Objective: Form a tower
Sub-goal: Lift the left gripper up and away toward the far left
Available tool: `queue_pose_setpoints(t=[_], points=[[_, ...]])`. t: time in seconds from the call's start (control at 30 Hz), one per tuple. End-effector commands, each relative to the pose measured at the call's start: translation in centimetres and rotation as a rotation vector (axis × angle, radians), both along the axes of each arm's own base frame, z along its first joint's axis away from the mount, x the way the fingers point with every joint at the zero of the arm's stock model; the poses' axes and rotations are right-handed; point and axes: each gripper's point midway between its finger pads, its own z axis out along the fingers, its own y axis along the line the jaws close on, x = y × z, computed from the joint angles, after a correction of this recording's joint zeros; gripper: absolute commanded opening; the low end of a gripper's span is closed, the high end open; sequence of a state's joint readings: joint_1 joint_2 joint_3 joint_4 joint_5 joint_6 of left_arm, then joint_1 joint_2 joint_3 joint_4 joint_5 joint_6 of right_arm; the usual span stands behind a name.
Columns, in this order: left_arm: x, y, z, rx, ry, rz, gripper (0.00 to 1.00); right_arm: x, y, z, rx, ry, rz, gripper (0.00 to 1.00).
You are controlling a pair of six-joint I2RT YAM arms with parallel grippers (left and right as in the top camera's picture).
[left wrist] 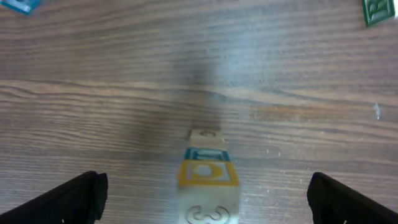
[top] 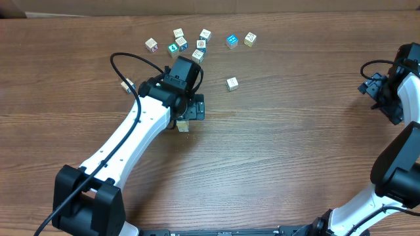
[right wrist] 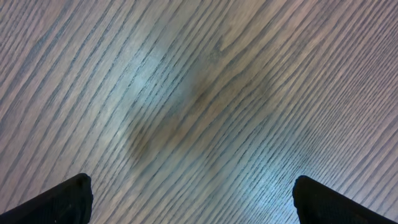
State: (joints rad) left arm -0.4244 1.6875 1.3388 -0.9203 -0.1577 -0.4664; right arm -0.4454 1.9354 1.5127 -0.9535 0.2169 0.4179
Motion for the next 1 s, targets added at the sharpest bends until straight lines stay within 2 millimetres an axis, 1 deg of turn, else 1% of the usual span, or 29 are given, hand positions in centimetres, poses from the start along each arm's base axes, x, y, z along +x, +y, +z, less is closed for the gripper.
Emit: queue_pose_setpoints(t=[0.0, 0.13, 0.17, 0.3, 0.37, 0.5, 0.67, 0.8, 0.97], points=[[2.3, 0.9, 2.8, -0.010, -0.068, 0.021, 1.00, 0.5, -0.5, 1.7, -0.027, -0.041, -0.002, 1.00], [3.9, 2.1, 5.3, -0.028, -0.120, 0.063, 1.00, 0.5, -0.5, 1.7, -0.027, -0.041, -0.002, 1.00], [4.7, 2.8, 6.5, -0.037, -0.148, 0.086, 1.00, 0.5, -0.5, 1.7, -0.027, -0.041, -0.002, 1.00], [6.1, 4.7, 8.0, -0.050, -0.194, 0.140, 0.99, 0.5, -0.5, 1.7, -0.027, -0.041, -0.002, 1.00], [6.5, 5.8, 8.2, -0.050, -0.204, 0.167, 1.00, 0.5, -0.5, 1.7, -0.027, -0.041, -0.002, 1.00], [6.9, 8.6, 8.1, -0.042, -0.205, 0.233, 0.99, 0.5, -0.5, 1.7, -0.027, -0.042, -0.002, 1.00], [6.8, 12.0, 8.0, -0.031, -0.195, 0.314, 1.00, 0.5, -0.5, 1.7, -0.027, -0.041, -0.002, 1.00], [6.9, 13.2, 8.0, -0.029, -0.195, 0.341, 1.00, 0.5, -0.5, 1.7, -0.027, -0.041, -0.002, 1.00], [6.8, 13.2, 8.0, -0.029, -0.195, 0.343, 1.00, 0.5, -0.5, 1.7, -0.027, -0.042, -0.002, 1.00]])
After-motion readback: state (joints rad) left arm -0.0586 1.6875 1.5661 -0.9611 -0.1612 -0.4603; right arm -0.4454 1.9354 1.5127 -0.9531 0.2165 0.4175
